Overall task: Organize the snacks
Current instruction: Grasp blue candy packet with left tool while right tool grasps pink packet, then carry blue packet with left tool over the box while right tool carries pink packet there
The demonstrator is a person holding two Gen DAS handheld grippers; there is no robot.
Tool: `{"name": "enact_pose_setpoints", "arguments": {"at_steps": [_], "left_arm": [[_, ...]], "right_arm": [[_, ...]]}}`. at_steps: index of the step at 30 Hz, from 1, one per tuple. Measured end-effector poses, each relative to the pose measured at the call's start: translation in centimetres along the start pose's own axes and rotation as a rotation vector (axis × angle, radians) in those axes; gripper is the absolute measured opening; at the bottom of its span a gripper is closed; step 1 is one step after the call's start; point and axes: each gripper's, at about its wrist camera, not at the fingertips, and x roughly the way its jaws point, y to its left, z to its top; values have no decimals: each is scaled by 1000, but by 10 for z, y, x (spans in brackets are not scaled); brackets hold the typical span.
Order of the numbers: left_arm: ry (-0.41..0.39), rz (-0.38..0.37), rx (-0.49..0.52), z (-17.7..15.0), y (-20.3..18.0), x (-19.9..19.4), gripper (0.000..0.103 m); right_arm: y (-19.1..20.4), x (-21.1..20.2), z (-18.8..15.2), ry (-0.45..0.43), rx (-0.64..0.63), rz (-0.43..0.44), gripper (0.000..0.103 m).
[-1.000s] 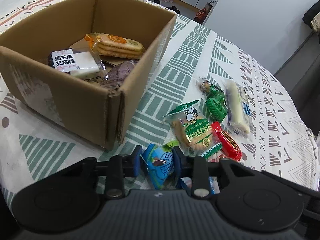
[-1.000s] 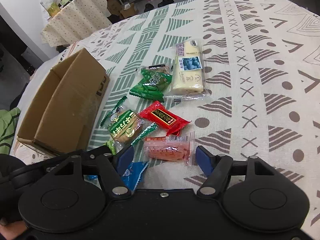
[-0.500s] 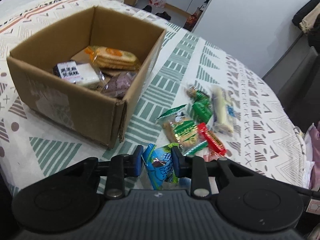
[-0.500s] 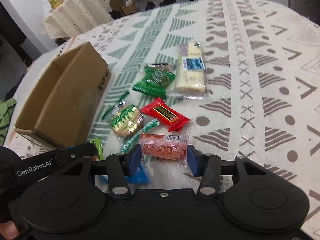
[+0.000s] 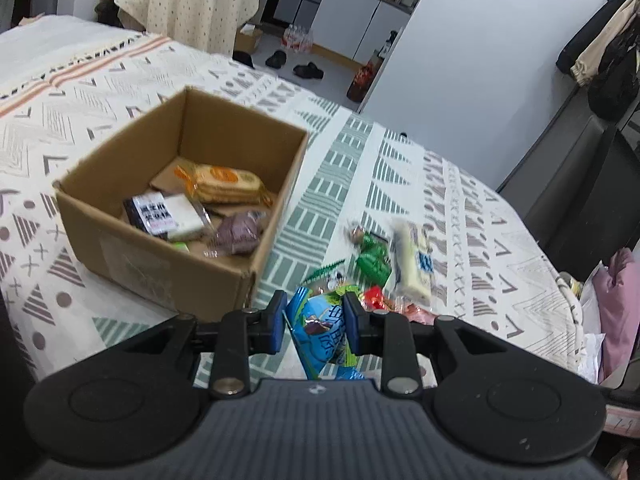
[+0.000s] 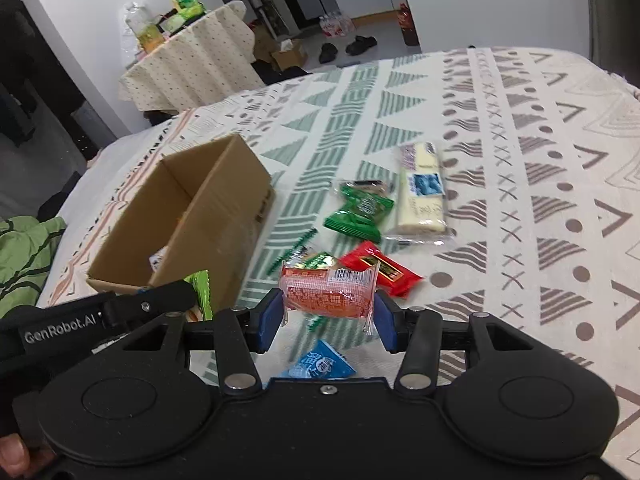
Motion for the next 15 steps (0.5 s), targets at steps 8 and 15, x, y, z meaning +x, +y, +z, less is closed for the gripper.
{"name": "enact_pose_setpoints", "arguments": {"at_steps": [8,15], "left_arm": [[-64,6,-1,21,10,-23,29],[-108,24,-15,38,27,-37,29]], "right_arm": [[18,-12,5,-57,-13,40,47],[34,-16,9,-96,-29,66,47]]}}
